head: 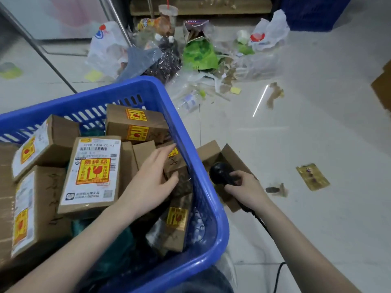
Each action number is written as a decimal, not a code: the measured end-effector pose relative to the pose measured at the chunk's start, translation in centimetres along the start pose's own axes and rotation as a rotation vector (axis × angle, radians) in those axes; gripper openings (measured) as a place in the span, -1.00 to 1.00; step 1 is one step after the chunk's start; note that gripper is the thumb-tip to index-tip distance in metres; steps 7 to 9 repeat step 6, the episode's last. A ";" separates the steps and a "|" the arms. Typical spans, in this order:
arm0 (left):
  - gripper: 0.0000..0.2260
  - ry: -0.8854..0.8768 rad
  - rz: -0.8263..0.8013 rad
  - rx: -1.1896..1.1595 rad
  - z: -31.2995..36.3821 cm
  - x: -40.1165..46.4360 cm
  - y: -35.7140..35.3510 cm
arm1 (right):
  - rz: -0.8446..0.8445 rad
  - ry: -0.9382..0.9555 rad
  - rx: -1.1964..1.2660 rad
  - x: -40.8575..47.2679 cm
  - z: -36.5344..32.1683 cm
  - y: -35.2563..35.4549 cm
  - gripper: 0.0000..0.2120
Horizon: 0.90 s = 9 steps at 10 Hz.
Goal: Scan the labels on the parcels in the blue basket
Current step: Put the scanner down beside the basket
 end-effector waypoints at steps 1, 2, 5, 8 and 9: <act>-0.45 -0.001 0.014 0.005 -0.3 0.1 -0.2 | -0.011 -0.016 -0.068 1.5 0.8 -1.0 -0.52; -0.47 -0.004 0.027 0.001 -0.5 0.3 -0.3 | -0.028 -0.033 -0.102 2.6 1.2 -1.6 -0.55; -0.50 0.016 0.021 -0.016 -0.9 0.4 -0.1 | -0.118 -0.056 -0.171 3.6 2.0 -2.4 -0.55; -0.49 0.020 0.034 -0.030 -0.6 0.2 0.4 | -0.084 -0.003 -0.185 3.1 0.8 -1.9 -0.58; -0.49 0.020 0.034 -0.030 -0.6 0.2 0.4 | -0.084 -0.003 -0.185 3.1 0.8 -1.9 -0.58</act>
Point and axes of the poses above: each hand's wrist, its own x-axis towards the middle knuckle, its own y-axis out of the back of the hand, z = x × y, the point moved 2 cm from there along x, towards the middle knuckle, and after that the axes turned 6 degrees about -z, right-handed, at the moved point
